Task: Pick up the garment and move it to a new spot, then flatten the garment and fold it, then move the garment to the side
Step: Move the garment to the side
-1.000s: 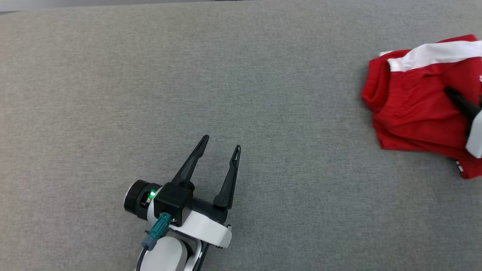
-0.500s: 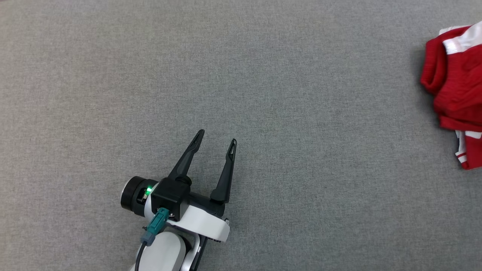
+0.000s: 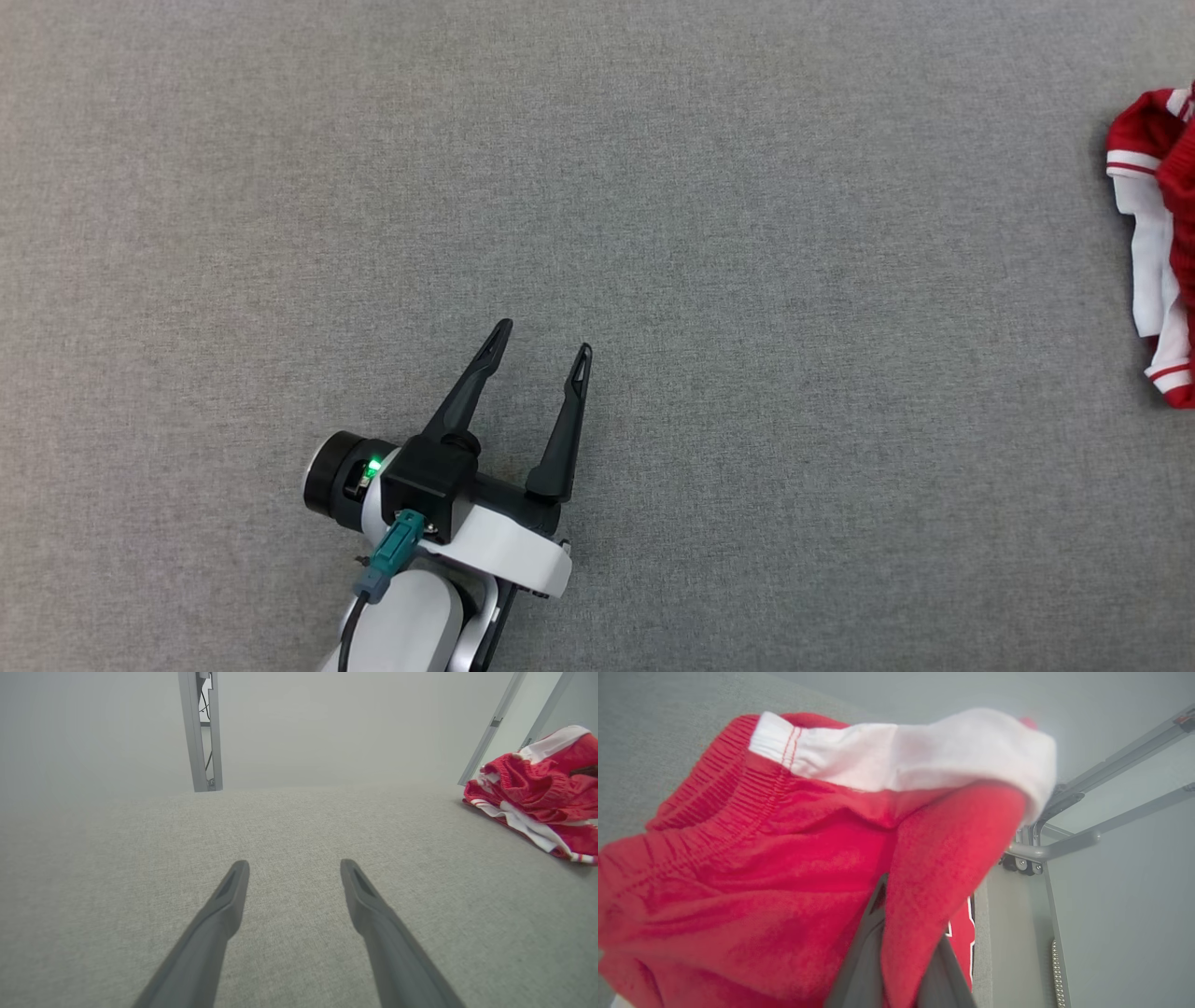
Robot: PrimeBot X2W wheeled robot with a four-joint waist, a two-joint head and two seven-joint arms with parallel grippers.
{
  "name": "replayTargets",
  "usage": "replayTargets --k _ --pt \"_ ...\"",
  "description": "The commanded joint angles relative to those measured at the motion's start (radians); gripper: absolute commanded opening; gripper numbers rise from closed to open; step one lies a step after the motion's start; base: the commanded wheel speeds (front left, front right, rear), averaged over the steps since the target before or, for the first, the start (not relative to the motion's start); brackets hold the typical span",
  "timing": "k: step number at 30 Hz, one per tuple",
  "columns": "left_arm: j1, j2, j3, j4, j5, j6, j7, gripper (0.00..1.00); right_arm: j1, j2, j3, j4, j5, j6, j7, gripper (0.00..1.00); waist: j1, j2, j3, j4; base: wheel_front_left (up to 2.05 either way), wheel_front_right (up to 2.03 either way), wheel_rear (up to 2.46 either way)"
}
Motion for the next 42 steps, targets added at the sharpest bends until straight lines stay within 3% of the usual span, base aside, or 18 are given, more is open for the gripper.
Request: replayTargets --k 1,26,27,28,29,30,42 --pt "-0.013 0.005 -0.001 0.001 0.004 -0.003 -0.003 1.0 0.011 0.007 -0.002 0.014 -0.004 -0.001 -0.009 0.0 0.0 0.0 0.001 0.001 0.0 0.0 0.0" --pt "-0.026 0.005 -0.013 0.004 -0.001 -0.012 -0.003 1.0 0.045 0.088 -0.006 0.274 -0.081 -0.001 0.015 0.0 0.0 0.0 0.04 0.029 0.0 0.0 0.0" --pt "-0.027 0.005 -0.011 0.004 0.0 -0.013 -0.003 1.0 0.042 0.092 -0.009 0.289 -0.08 -0.001 0.011 0.17 0.0 0.0 0.042 0.03 0.0 0.0 0.0" --pt "-0.027 0.005 -0.011 0.004 0.0 -0.013 -0.003 1.0 0.042 0.092 -0.009 0.289 -0.08 -0.001 0.011 0.17 0.0 0.0 0.042 0.03 0.0 0.0 0.0" --pt "-0.028 0.005 -0.011 0.005 0.0 -0.014 -0.003 1.0 0.039 0.097 -0.011 0.302 -0.083 -0.001 0.007 0.5 0.0 0.0 0.043 0.031 0.0 0.0 0.0" --pt "-0.029 0.005 -0.01 0.005 0.001 -0.014 -0.003 1.0 0.037 0.105 -0.013 0.314 -0.083 -0.001 0.007 1.0 0.0 0.0 0.044 0.031 0.0 0.0 0.0" --pt "-0.004 0.005 -0.01 0.014 -0.013 -0.007 -0.003 1.0 -0.021 0.147 -0.013 0.386 -0.121 -0.001 0.0 1.0 0.0 0.0 -0.019 0.017 0.0 0.0 0.0"
